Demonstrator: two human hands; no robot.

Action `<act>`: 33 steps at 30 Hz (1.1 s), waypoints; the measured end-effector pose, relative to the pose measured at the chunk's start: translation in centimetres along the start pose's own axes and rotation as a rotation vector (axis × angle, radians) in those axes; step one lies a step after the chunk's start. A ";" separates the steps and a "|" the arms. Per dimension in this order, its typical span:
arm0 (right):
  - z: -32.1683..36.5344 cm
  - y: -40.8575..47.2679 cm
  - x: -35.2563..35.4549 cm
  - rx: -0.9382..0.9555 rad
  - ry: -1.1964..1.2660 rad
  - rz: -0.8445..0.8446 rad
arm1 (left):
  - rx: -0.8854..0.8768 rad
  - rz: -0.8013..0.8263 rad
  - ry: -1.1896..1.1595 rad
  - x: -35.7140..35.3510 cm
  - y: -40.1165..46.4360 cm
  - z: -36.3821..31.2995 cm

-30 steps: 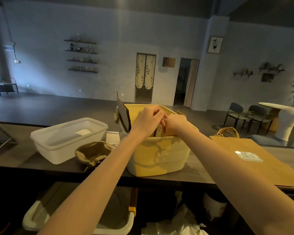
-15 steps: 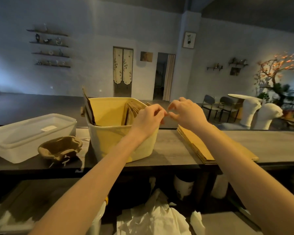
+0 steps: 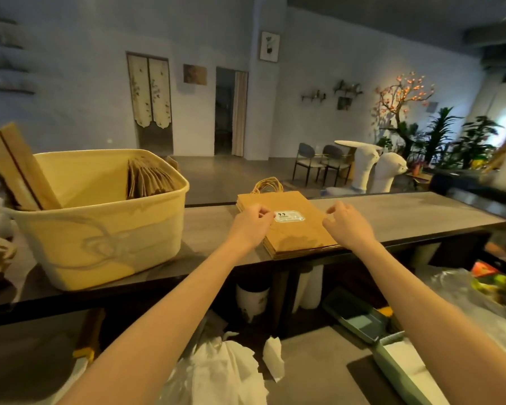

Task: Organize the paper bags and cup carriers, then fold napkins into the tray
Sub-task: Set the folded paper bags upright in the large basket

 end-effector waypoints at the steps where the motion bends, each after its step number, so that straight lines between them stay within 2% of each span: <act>1: -0.7 0.2 -0.4 -0.024 0.007 0.026 | 0.030 0.000 0.009 -0.8 0.5 0.4; 7: -3.4 1.4 -2.8 -0.185 0.109 0.211 | 0.263 -0.040 -0.060 -3.4 2.2 2.0; 11: -3.9 1.9 -3.6 -0.255 0.124 0.205 | 0.387 0.079 -0.073 -4.4 2.4 2.3; 14: -3.5 2.1 -3.7 -0.289 0.133 0.179 | 0.401 0.118 -0.089 -5.1 2.3 1.9; 21: -3.5 2.2 -3.6 -0.433 0.299 0.154 | 0.410 0.008 -0.129 -5.0 2.7 1.5; 26: -3.3 2.2 -3.7 -0.466 0.376 0.175 | 0.524 -0.236 -0.224 -3.5 3.0 1.4; 28: -3.1 2.0 -3.6 -0.466 0.394 0.205 | 0.576 -0.285 -0.231 -3.0 3.1 1.6; 33: -2.8 1.3 -3.3 -0.454 0.464 0.246 | 0.717 -0.092 -0.407 -1.8 2.7 1.6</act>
Point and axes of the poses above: each hand's wrist, its own y-axis towards the middle knuckle, its own x-axis out of the back of the hand, z = x × y, the point moved 1 cm from there along y, towards the middle knuckle, and after that the axes turned 8 degrees about -z, right-handed, at the moved point
